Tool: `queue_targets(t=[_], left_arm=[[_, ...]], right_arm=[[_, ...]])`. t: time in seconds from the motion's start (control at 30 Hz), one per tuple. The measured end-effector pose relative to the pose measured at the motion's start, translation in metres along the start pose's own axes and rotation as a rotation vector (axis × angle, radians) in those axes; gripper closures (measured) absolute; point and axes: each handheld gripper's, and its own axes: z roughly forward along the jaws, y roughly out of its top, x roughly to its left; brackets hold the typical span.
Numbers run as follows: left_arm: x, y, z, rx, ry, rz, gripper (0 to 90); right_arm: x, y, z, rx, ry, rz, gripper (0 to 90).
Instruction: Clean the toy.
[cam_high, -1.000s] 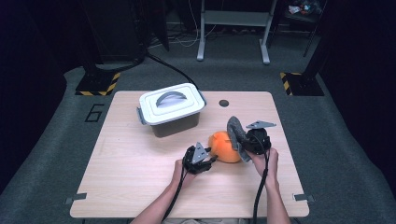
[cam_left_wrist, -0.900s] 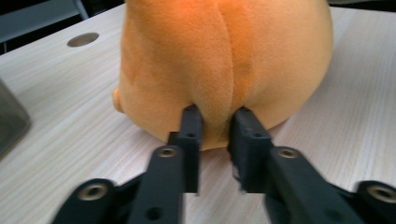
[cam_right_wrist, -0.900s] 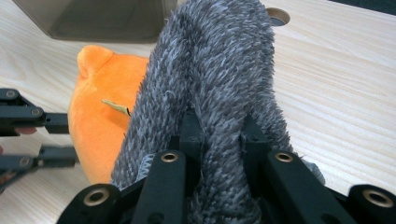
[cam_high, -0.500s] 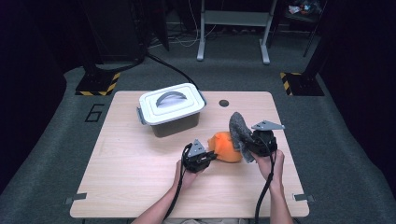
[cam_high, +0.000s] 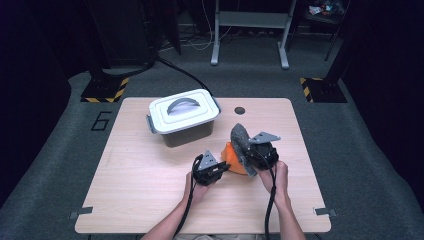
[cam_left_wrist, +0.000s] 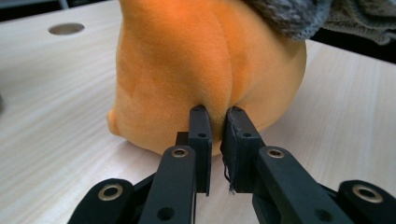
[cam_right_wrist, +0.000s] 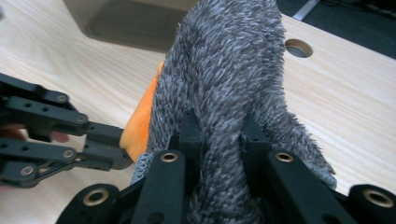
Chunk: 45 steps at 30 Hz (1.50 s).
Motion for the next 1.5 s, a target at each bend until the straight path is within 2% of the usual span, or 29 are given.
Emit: queue_targets(t=[0.13, 0.17, 0.33, 0.43, 0.5, 0.7, 0.83, 0.97, 1.13, 1.3, 1.4, 1.47, 1.5], left_arm=[[0.001, -0.003, 0.000, -0.018, 0.006, 0.007, 81.9], [0.001, -0.004, 0.000, -0.020, -0.001, -0.009, 81.9], [0.002, -0.004, 0.001, -0.023, 0.007, 0.000, 82.0], [0.001, -0.005, 0.002, -0.025, 0.015, -0.001, 82.0], [0.000, -0.005, 0.001, -0.019, 0.004, -0.005, 82.1], [0.001, -0.005, 0.002, -0.015, 0.006, 0.000, 82.2], [0.001, -0.005, 0.002, -0.013, 0.008, -0.002, 82.2], [0.001, -0.005, 0.002, -0.012, 0.007, -0.003, 82.3], [0.001, -0.006, 0.002, -0.012, 0.007, -0.005, 82.2], [0.001, -0.006, 0.002, -0.018, 0.014, -0.011, 82.2], [0.002, -0.006, 0.002, -0.013, 0.014, -0.012, 82.1], [0.002, -0.006, 0.002, -0.017, 0.018, -0.009, 82.1], [0.002, -0.006, 0.001, -0.017, 0.013, -0.021, 82.0]], right_arm=[[-0.003, -0.001, 0.000, -0.004, -0.010, -0.001, 75.9], [-0.004, -0.001, 0.000, -0.009, -0.012, 0.010, 75.9], [-0.016, -0.007, -0.005, -0.011, -0.038, 0.034, 75.9], [-0.023, -0.012, -0.007, -0.005, -0.054, 0.060, 75.9], [-0.027, -0.016, -0.008, 0.001, -0.070, 0.082, 75.9], [-0.040, -0.031, -0.008, 0.017, -0.091, 0.113, 75.8], [-0.047, -0.040, -0.005, 0.030, -0.105, 0.154, 75.8], [-0.057, -0.052, 0.002, 0.075, -0.122, 0.192, 75.8], [-0.064, -0.067, 0.018, 0.140, -0.111, 0.234, 75.7], [-0.070, -0.079, 0.032, 0.194, -0.096, 0.253, 75.5], [-0.072, -0.079, 0.026, 0.185, -0.098, 0.260, 75.9], [-0.073, -0.075, 0.016, 0.157, -0.101, 0.247, 76.0], [-0.073, -0.072, 0.010, 0.142, -0.104, 0.245, 76.0]])
